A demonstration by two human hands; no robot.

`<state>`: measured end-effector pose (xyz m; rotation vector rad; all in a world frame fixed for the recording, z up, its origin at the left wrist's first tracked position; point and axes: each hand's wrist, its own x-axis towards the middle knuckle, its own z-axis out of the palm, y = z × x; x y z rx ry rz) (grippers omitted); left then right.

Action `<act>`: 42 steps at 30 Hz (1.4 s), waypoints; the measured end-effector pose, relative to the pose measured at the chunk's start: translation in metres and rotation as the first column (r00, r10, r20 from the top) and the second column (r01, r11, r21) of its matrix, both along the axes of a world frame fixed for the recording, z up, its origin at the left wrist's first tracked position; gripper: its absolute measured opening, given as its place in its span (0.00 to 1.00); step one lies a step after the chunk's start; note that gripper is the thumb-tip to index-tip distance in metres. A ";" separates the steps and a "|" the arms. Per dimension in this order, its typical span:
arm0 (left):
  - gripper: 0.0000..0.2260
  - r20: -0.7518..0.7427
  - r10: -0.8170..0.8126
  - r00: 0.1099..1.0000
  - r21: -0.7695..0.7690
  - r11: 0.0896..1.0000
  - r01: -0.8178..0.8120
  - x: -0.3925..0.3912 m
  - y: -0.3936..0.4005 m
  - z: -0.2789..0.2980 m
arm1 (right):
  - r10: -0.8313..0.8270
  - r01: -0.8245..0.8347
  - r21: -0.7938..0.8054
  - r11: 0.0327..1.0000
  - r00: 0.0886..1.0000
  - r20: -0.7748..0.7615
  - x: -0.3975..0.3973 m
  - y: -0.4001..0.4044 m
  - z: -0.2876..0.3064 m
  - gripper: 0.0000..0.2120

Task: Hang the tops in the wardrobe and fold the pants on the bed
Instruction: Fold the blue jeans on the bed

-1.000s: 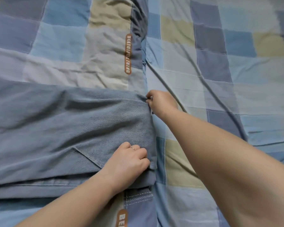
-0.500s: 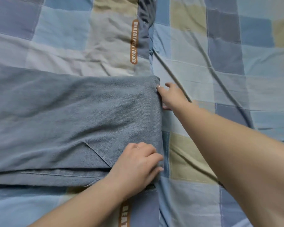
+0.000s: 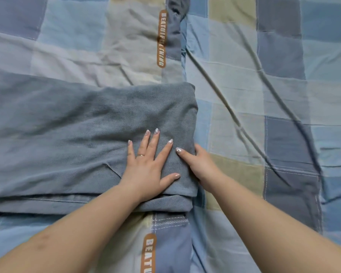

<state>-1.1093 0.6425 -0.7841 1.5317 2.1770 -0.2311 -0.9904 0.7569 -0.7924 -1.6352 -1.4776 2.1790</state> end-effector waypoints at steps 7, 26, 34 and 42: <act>0.32 0.637 0.326 0.698 0.066 0.880 -0.471 -0.023 0.016 0.047 | 0.009 0.006 0.159 0.987 0.995 -0.097 -0.009 -0.013 0.056 0.16; 0.08 0.826 0.494 0.272 -0.105 0.609 -0.787 -0.290 -0.083 0.206 | 0.400 -0.325 0.346 0.880 0.900 -0.174 -0.273 -0.195 0.191 0.41; 0.33 0.504 0.698 0.509 0.078 0.550 -0.831 -0.357 -0.116 0.145 | 0.774 -0.753 0.463 0.468 0.602 0.196 -0.301 -0.259 0.146 0.33; 0.21 0.015 0.157 0.987 0.419 0.896 -0.149 -0.355 -0.072 0.134 | 0.714 -0.766 0.614 0.193 0.539 0.447 -0.229 -0.265 0.112 0.28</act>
